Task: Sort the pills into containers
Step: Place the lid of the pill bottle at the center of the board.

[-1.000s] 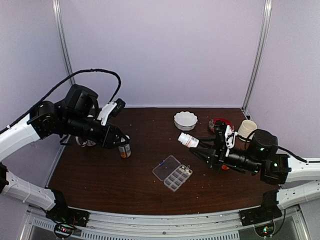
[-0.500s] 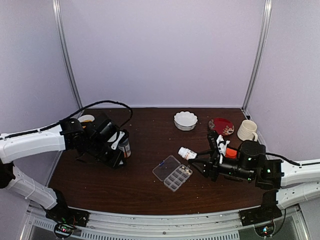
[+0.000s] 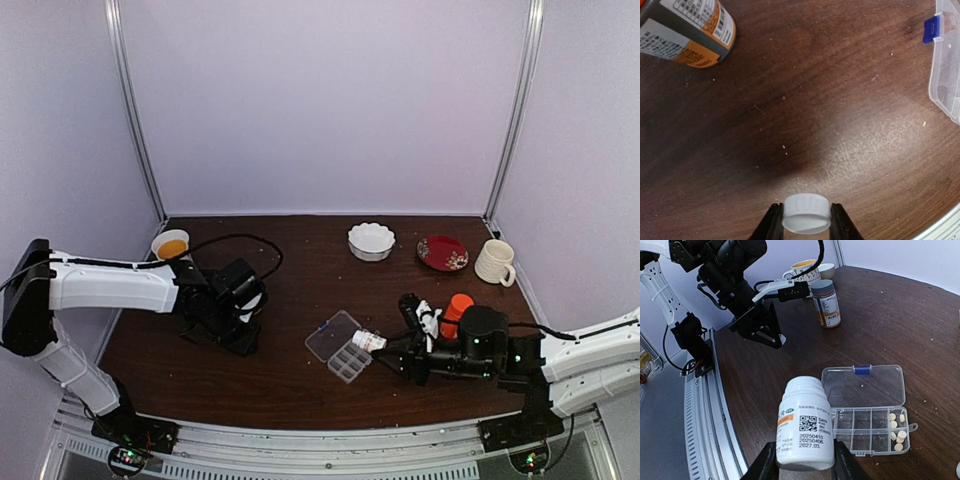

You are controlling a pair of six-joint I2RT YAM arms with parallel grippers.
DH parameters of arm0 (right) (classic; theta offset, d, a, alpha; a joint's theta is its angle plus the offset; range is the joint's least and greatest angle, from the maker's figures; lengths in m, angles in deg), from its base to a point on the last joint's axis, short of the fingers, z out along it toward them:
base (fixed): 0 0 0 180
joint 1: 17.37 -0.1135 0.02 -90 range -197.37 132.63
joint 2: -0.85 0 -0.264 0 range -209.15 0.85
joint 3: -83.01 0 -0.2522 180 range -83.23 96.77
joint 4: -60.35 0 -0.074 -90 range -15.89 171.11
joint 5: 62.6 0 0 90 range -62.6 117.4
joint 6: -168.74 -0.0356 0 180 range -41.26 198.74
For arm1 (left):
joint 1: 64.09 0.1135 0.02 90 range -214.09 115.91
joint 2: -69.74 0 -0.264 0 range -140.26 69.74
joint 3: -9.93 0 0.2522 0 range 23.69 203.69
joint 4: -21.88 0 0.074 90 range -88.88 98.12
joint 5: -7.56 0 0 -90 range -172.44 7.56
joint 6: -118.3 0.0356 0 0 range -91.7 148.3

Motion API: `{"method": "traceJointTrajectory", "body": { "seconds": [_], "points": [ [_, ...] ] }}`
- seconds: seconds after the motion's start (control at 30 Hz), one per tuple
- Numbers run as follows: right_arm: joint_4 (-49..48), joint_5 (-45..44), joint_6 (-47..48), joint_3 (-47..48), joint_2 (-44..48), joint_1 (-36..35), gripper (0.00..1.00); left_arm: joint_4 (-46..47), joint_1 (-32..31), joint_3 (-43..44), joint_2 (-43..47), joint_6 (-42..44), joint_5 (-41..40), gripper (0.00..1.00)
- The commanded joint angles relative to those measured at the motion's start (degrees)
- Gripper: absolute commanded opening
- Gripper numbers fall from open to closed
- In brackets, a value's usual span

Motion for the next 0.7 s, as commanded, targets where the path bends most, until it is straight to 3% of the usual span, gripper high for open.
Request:
{"method": "traceJointTrajectory", "body": {
  "seconds": [0.0, 0.33, 0.53, 0.67],
  "points": [
    [-5.2, 0.9, -1.6, -1.6, -2.0, -0.1, 0.00, 4.4, 0.3, -1.3, -2.2, -1.2, -1.3, 0.06],
    [-9.2, 1.6, -3.1, -2.5, -7.9, -0.1, 0.00, 7.0, 0.2, -1.4, -5.1, -2.2, 0.2, 0.47],
    [-11.0, 1.9, -3.7, -2.6, -9.8, -0.1, 0.00, 7.0, 0.2, -1.8, -4.5, -2.1, 0.8, 0.59],
    [-11.3, 2.2, -3.8, -2.3, -10.4, -0.1, 0.00, 7.5, 0.2, -2.0, -3.4, -2.0, 1.4, 0.61]
  ]
}}
